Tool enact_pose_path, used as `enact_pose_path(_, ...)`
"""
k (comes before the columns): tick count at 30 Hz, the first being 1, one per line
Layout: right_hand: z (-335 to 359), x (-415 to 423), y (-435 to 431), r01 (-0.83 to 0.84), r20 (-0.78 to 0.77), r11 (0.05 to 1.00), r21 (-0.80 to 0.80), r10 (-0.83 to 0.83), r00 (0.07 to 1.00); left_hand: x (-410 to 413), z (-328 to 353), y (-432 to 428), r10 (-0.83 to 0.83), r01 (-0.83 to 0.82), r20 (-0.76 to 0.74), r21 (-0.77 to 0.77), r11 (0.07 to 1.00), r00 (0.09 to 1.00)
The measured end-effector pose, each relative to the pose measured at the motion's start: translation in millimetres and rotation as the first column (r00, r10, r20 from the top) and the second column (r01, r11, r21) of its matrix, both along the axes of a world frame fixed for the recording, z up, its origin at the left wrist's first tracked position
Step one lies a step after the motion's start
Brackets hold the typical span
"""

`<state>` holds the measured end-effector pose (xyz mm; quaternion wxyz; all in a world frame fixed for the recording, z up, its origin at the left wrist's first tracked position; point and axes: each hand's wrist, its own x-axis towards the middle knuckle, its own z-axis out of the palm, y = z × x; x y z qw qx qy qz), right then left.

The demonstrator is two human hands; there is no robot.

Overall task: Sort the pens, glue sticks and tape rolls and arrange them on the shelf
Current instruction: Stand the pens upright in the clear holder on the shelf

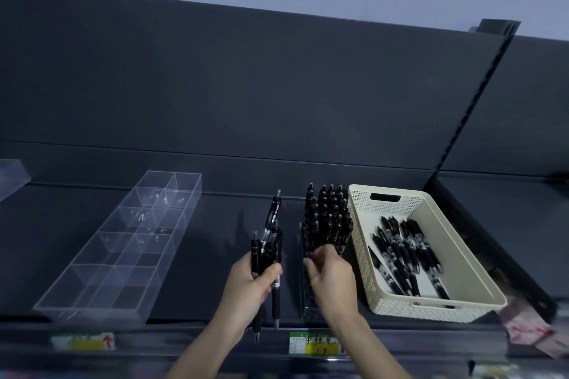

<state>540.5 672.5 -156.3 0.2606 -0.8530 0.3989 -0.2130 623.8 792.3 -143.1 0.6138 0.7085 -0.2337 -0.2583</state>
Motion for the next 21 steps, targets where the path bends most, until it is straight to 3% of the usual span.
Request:
enact_pose_path(10, -5, -3, -3, -0.024, -0.019, 0.999, -0.04, 0.023, 1.0, -7, 2, -3, -0.007, 0.007, 0.003, -0.013, 1.0, 1.0)
enact_pose_path(16, 2, -16, -1, -0.031, 0.161, 0.999, 0.015, 0.028, 0.987, -4, 10, -2, -0.034, 0.032, -0.033, -0.052, 0.998, 0.999)
enact_pose_path(18, 12, -22, 2, -0.093, 0.221, 0.995, 0.023, 0.086, 0.972, -3, 13, -4, -0.037, 0.032, -0.069, -0.075, 0.997, 0.997)
enact_pose_path(21, 28, -25, 9, -0.256, 0.297, 0.948, 0.191, 0.193, 0.935, 0, 18, -9, -0.056, 0.037, -0.144, -0.128, 0.991, 0.988)
